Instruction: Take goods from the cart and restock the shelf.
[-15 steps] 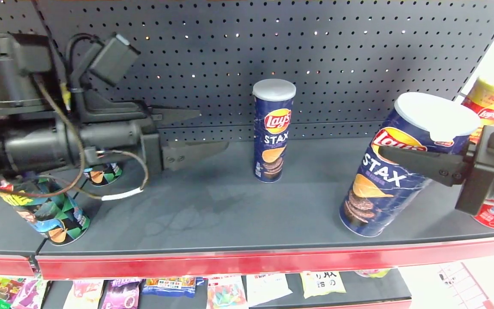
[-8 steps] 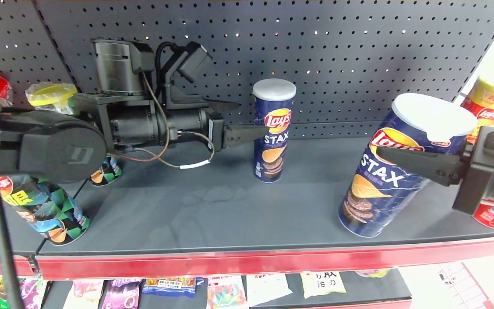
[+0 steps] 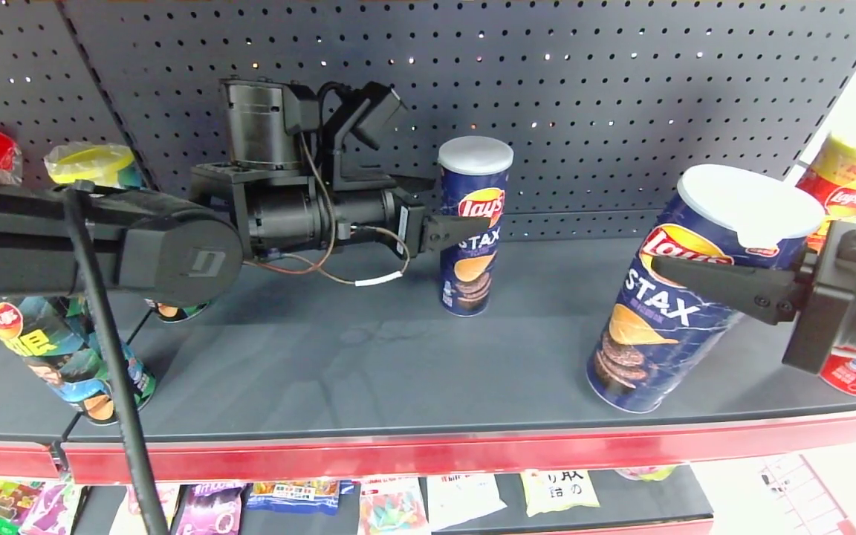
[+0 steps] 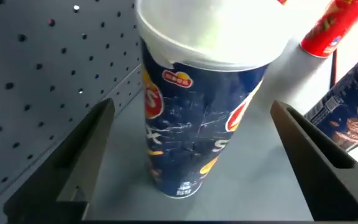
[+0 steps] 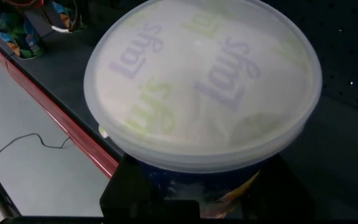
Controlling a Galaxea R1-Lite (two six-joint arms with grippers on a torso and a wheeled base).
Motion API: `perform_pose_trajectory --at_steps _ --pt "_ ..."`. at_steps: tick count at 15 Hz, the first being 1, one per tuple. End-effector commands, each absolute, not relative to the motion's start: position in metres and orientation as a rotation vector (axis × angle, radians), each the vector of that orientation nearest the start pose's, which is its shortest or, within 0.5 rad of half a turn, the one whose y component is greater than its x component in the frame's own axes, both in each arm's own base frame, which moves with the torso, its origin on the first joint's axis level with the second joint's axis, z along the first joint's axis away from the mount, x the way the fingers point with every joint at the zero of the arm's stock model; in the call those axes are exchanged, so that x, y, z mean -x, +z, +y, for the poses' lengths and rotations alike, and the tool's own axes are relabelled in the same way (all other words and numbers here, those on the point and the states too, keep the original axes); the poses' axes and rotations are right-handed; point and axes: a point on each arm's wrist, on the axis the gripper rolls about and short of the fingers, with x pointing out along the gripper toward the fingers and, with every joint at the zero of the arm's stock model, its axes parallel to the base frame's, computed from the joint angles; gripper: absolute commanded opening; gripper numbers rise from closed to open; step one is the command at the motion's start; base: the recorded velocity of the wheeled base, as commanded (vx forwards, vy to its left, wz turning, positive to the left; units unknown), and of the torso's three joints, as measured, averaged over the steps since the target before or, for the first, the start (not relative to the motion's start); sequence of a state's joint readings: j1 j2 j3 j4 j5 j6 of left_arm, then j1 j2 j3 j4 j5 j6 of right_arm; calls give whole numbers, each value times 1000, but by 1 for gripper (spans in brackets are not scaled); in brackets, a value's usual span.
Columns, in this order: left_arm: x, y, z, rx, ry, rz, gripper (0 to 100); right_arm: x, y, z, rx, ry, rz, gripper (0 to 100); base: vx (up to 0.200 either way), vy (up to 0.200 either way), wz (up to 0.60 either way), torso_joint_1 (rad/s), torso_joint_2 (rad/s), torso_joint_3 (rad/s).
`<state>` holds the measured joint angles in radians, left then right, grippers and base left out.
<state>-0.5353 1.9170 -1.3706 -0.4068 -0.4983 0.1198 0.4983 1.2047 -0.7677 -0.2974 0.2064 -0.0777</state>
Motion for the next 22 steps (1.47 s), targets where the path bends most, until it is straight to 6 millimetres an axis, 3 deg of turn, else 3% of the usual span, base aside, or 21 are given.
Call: perform_pose_trajectory --at_steps 1,13,14,19,22 --pt "-337 241 -214 -112 -1039 73 100 -160 259 90 95 701 117 0 0 0 0 0 0 0" --pt "-353 232 -245 -116 -1036 57 100 -160 260 87 94 685 114 0 0 0 0 0 0 0" --pt "-352 232 -247 -116 -1039 56 0 -160 260 87 94 684 113 0 0 0 0 0 0 0" --pt "-350 230 -247 -118 -1044 63 0 -160 259 87 92 682 115 0 0 0 0 0 0 0" --pt "-336 246 -239 -112 -1068 32 0 -160 260 87 92 684 113 0 0 0 0 0 0 0"
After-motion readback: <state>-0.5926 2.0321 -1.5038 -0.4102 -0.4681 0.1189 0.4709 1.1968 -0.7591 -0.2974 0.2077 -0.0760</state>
